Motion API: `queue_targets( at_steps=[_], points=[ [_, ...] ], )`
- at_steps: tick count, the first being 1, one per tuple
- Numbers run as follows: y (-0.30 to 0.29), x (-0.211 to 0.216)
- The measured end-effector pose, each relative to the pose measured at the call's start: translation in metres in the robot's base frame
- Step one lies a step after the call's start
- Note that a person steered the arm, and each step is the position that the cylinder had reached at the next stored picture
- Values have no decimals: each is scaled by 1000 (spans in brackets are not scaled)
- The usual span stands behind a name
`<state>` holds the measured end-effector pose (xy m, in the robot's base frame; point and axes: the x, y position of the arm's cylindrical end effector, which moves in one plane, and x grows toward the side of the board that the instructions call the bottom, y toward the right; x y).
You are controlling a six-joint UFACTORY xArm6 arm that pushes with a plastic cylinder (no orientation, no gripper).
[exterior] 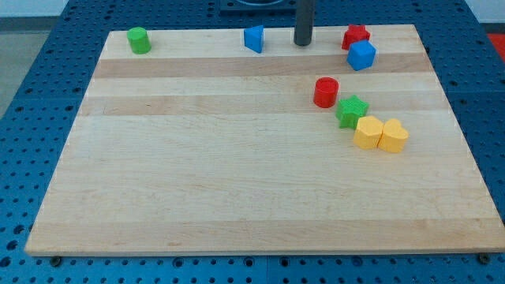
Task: Keep your hand to the right of the red star
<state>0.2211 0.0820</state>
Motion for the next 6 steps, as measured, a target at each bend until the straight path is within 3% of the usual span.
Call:
queue_targets(
  at_steps=[3, 6],
  points=[
    [109, -30],
    [123, -15]
  ],
)
